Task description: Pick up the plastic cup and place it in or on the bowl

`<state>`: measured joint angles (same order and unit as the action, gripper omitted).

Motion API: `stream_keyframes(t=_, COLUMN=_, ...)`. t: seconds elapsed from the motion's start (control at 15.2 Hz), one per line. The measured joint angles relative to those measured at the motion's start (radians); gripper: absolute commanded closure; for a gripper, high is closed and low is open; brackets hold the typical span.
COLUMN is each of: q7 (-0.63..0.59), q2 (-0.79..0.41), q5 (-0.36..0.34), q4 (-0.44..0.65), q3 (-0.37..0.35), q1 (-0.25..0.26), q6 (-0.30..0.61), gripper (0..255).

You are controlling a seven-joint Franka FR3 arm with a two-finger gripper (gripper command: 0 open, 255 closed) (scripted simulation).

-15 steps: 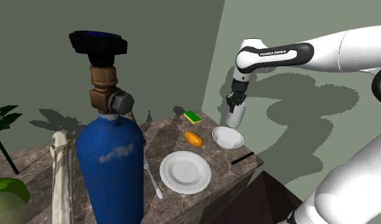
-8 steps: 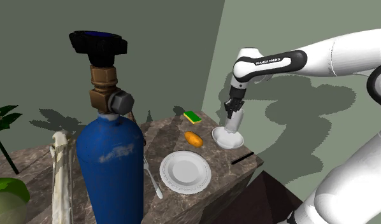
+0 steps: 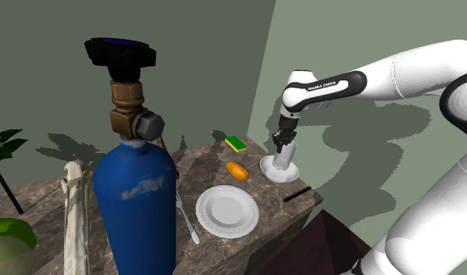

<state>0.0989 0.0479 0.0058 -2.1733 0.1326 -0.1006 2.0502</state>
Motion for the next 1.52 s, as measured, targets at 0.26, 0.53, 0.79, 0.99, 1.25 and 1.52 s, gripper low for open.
stream_keyframes(t=0.26, q7=-0.001, q2=-0.001, q5=0.0, q4=-0.007, q3=-0.001, q1=0.001, q6=0.009, gripper=255)
stream_keyframes(t=0.53, q7=-0.001, q2=-0.001, q5=0.0, q4=-0.007, q3=-0.001, q1=0.001, q6=0.01, gripper=0)
stream_keyframes(t=0.79, q7=-0.001, q2=-0.001, q5=0.0, q4=-0.007, q3=-0.001, q1=0.001, q6=0.01, gripper=0)
stream_keyframes(t=0.99, q7=-0.005, q2=0.011, q5=-0.001, q4=0.023, q3=-0.002, q1=0.002, q6=-0.032, gripper=0)
stream_keyframes(t=1.25, q7=-0.003, q2=0.032, q5=-0.005, q4=0.08, q3=-0.001, q1=0.0, q6=-0.109, gripper=0)
stream_keyframes(t=1.52, q7=-0.005, q2=0.032, q5=-0.005, q4=0.087, q3=-0.001, q1=0.001, q6=-0.117, gripper=0)
